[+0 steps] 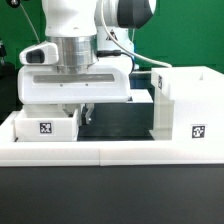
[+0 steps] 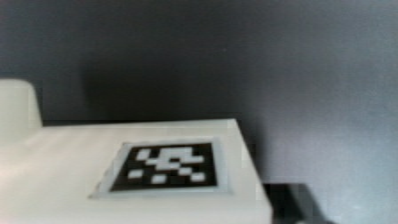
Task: Assemble drawer
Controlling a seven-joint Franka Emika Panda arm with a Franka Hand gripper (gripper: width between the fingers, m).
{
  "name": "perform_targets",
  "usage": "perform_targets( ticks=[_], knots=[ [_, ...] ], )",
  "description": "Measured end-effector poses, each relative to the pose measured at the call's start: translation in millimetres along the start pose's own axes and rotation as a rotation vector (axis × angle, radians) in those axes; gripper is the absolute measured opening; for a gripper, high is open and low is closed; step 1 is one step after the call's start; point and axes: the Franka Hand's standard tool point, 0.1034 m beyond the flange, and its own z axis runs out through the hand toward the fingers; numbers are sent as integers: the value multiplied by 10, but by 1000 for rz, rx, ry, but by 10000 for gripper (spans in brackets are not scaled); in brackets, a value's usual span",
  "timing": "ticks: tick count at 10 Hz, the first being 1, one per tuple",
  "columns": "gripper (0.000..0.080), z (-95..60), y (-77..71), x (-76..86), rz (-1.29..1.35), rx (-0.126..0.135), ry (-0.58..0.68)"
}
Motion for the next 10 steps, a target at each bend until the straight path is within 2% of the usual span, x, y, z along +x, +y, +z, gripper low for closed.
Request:
perform_targets(
  ticks=[1, 2, 9, 10],
  knots=[
    [105, 0, 0, 0, 0, 0, 0],
    [41, 0, 0, 1, 0, 0, 0],
    [41, -7, -11, 5, -6, -1, 0],
    [41, -75, -71, 34, -20, 1, 3]
  ],
)
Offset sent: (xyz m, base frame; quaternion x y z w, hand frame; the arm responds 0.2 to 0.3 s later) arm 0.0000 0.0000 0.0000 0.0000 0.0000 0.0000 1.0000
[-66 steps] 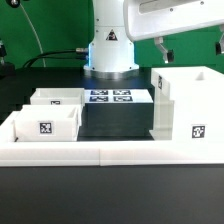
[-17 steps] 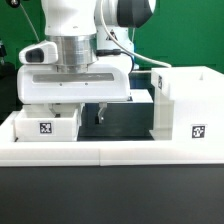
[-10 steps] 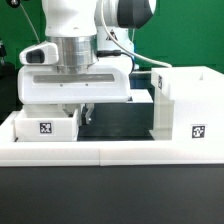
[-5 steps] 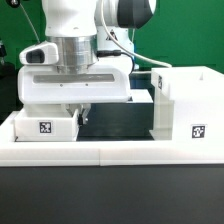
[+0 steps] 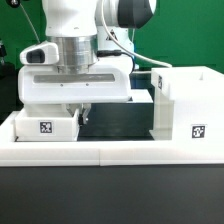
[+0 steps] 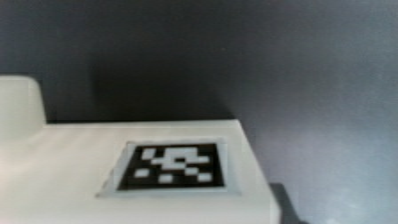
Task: Assemble drawer
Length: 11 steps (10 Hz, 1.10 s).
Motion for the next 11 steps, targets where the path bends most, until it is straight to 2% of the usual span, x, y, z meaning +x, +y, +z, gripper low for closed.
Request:
perform_targets(
  ticks=[3, 7, 11],
  knots=[
    [41, -200, -121, 63, -24, 13, 5],
    [41, -152, -106, 39, -133, 12, -3],
    [42, -146, -135, 47, -546, 7, -4]
  ],
)
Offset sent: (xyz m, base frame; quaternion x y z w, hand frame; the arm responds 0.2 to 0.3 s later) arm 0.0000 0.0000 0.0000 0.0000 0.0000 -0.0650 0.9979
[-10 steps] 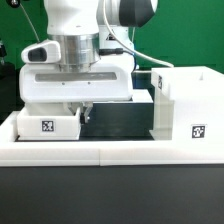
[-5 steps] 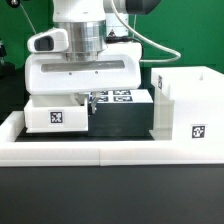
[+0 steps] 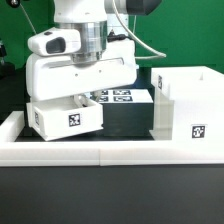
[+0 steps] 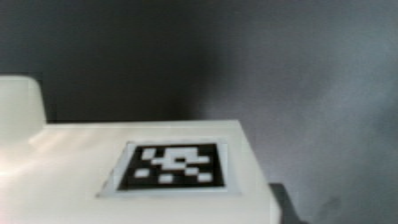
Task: Assemble drawer
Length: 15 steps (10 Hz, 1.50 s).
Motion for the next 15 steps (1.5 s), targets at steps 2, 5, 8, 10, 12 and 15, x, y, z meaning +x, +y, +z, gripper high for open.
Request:
perform_targets(
  ticks=[2, 5, 8, 10, 12, 15],
  knots=[
    [42, 19, -47, 30, -195, -2, -13],
    [42, 23, -21, 1, -369, -2, -16],
    [42, 24, 11, -27, -559, -6, -27],
    [42, 24, 37, -48, -715, -8, -37],
    [42, 24, 13, -28, -903, -17, -63],
    [42, 38, 1, -32, -1047, -17, -86]
  ],
)
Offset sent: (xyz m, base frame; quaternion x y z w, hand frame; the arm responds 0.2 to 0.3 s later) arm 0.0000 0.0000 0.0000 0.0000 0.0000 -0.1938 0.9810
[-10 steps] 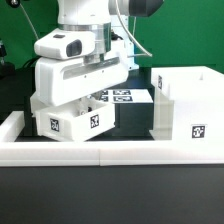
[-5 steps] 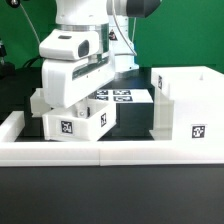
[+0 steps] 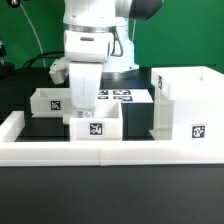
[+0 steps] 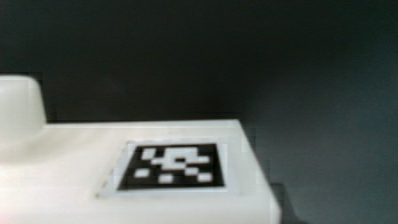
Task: Assemble drawer
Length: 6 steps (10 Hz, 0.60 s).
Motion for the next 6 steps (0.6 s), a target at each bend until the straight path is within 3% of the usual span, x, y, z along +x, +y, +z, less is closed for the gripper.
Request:
perform_targets(
  ticks=[4, 6],
  knots=[
    [42, 2, 0, 10, 19, 2, 1],
    [42, 9, 63, 139, 10, 4, 8]
  ],
)
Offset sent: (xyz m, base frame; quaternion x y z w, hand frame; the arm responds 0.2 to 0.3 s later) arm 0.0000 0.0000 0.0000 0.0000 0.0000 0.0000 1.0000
